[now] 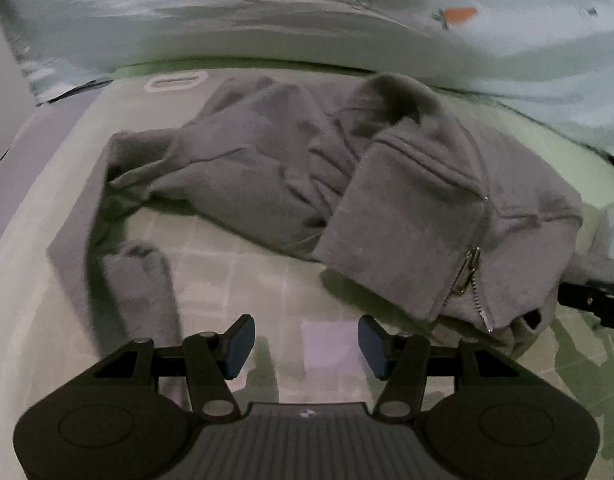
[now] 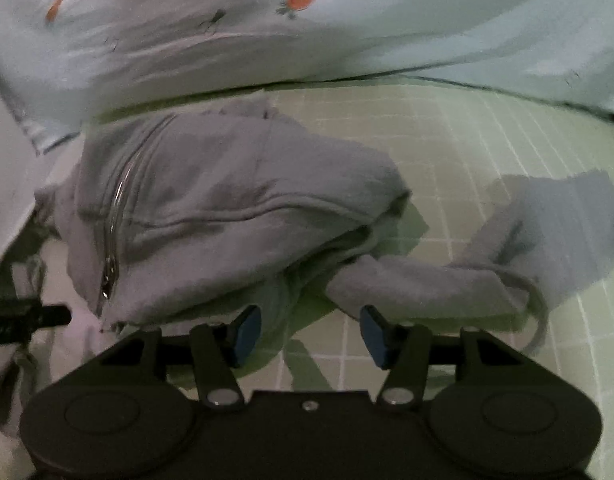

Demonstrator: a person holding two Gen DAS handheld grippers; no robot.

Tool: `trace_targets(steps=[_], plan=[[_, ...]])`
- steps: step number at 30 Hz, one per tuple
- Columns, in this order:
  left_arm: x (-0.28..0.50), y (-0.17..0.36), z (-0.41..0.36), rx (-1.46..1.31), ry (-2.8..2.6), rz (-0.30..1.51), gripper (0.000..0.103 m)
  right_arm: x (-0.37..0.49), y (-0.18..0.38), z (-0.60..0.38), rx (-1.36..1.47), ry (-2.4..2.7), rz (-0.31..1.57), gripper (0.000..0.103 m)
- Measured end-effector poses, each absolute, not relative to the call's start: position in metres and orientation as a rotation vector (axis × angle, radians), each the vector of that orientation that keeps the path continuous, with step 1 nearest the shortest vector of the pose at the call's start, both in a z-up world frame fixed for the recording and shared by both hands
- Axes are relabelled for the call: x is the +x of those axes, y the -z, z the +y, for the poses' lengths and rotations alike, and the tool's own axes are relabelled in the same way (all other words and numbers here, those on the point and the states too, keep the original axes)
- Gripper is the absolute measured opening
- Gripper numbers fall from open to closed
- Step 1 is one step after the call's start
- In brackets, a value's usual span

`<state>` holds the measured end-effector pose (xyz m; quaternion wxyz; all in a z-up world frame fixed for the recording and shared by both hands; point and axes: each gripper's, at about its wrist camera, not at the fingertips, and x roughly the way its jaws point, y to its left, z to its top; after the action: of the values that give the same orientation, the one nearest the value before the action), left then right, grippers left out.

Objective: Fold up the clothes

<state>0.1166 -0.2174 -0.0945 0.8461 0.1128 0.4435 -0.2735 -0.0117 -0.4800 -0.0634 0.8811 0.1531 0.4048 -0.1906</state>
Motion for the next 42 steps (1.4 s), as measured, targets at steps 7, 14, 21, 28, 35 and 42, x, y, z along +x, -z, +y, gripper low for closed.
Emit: trace_targets(steps=[7, 14, 21, 28, 35, 42], plan=[[0.142, 0.074, -0.248, 0.270, 0.647, 0.820, 0.055, 0.021, 0.037, -0.497, 0.321, 0.376, 0.719, 0.049], [0.197, 0.043, -0.283, 0.163, 0.687, 0.739, 0.056, 0.079, 0.014, -0.536, 0.339, 0.439, 0.604, 0.048], [0.194, 0.057, -0.282, 0.113, 0.691, 0.803, 0.055, 0.066, 0.035, -0.527, 0.368, 0.471, 0.665, 0.050], [0.171, 0.079, -0.251, -0.015, 0.712, 0.946, 0.055, 0.028, 0.048, -0.499, 0.446, 0.548, 0.673, 0.058], [0.168, 0.093, -0.245, -0.132, 0.709, 1.017, 0.042, 0.029, 0.057, -0.475, 0.466, 0.510, 0.729, 0.065], [0.172, 0.093, -0.237, -0.186, 0.679, 1.029, 0.008, 0.055, 0.060, -0.433, 0.308, 0.448, 0.756, 0.085]])
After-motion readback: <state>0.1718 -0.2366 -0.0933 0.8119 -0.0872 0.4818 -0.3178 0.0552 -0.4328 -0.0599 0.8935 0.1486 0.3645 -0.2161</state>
